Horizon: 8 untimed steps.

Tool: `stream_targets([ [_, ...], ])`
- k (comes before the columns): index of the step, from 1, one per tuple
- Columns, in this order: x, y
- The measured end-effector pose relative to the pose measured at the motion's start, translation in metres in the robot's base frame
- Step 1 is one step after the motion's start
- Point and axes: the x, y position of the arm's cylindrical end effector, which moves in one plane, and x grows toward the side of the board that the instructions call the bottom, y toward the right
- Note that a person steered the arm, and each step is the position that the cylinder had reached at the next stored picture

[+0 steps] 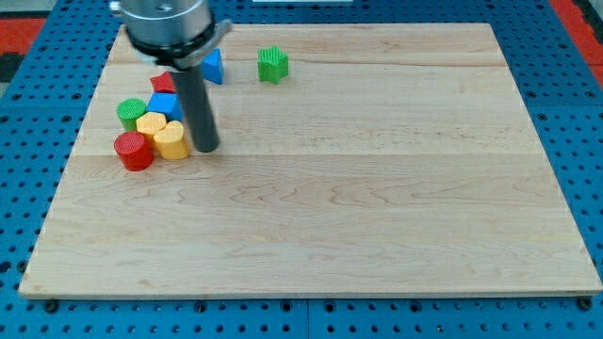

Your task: Push the green star and blue triangle towards the group of blocks

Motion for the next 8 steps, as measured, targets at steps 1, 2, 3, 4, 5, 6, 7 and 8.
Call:
stream_targets([
  [1,-0.04,0.121],
  [2,-0.092,0.161],
  [3,-0.139,0.143],
  [4,-0.175,0.11],
  [5,-0.17,0.065],
  [6,-0.134,0.012],
  [7,-0.1,-0.013],
  [8,-0.074,-0.028],
])
